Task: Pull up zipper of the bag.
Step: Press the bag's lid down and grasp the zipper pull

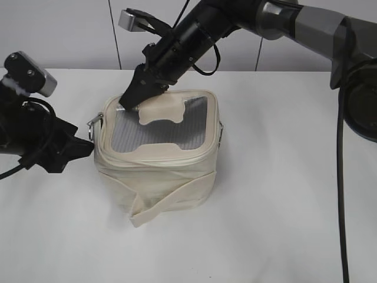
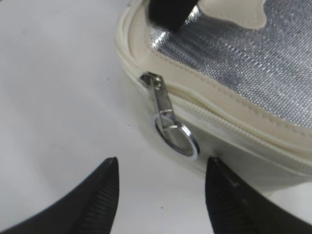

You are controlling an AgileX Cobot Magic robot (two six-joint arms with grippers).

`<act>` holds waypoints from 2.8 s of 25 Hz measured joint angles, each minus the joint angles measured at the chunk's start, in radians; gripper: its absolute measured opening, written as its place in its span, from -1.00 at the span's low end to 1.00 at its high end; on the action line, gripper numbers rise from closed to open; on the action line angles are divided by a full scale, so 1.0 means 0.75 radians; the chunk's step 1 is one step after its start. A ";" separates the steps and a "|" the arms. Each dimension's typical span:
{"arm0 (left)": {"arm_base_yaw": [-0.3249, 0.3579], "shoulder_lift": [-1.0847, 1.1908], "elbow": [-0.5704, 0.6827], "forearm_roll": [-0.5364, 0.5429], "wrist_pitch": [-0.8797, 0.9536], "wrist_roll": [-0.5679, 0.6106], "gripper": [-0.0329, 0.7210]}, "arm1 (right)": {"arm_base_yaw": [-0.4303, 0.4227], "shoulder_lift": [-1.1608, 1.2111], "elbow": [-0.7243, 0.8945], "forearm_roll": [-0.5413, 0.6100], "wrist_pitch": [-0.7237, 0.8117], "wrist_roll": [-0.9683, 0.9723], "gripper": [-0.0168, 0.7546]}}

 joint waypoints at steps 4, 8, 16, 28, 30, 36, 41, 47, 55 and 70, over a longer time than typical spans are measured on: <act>-0.001 0.059 -0.021 -0.016 0.003 0.000 0.23 | 0.000 0.000 -0.001 -0.001 0.000 0.001 -0.68; -0.001 0.062 -0.052 -0.038 0.012 0.000 0.23 | 0.000 0.000 -0.001 -0.004 0.000 0.005 -0.71; -0.001 0.062 -0.077 -0.043 0.032 0.000 0.03 | 0.000 0.000 -0.002 -0.006 0.000 0.008 -0.71; -0.001 0.062 -0.077 -0.041 0.019 0.000 -0.93 | 0.000 0.000 -0.002 -0.007 0.000 0.015 -0.71; -0.001 0.060 -0.078 -0.010 0.016 -0.016 -0.94 | 0.000 0.000 -0.002 -0.007 0.000 0.019 -0.71; -0.001 -0.037 -0.036 0.204 0.022 -0.226 -0.94 | 0.000 0.000 -0.002 -0.008 0.000 0.033 -0.71; -0.002 -0.105 -0.019 0.440 0.141 -0.472 -0.94 | 0.001 0.000 -0.002 -0.008 0.000 0.036 -0.71; -0.072 -0.106 -0.019 0.648 0.226 -0.720 -0.94 | 0.003 0.000 -0.002 -0.006 0.002 0.061 -0.71; -0.174 -0.167 -0.022 0.886 0.370 -1.003 -0.94 | 0.005 0.000 -0.002 -0.016 0.002 0.100 -0.72; -0.487 -0.190 -0.021 0.707 0.286 -0.978 -0.94 | 0.005 0.000 -0.002 -0.021 0.002 0.139 -0.73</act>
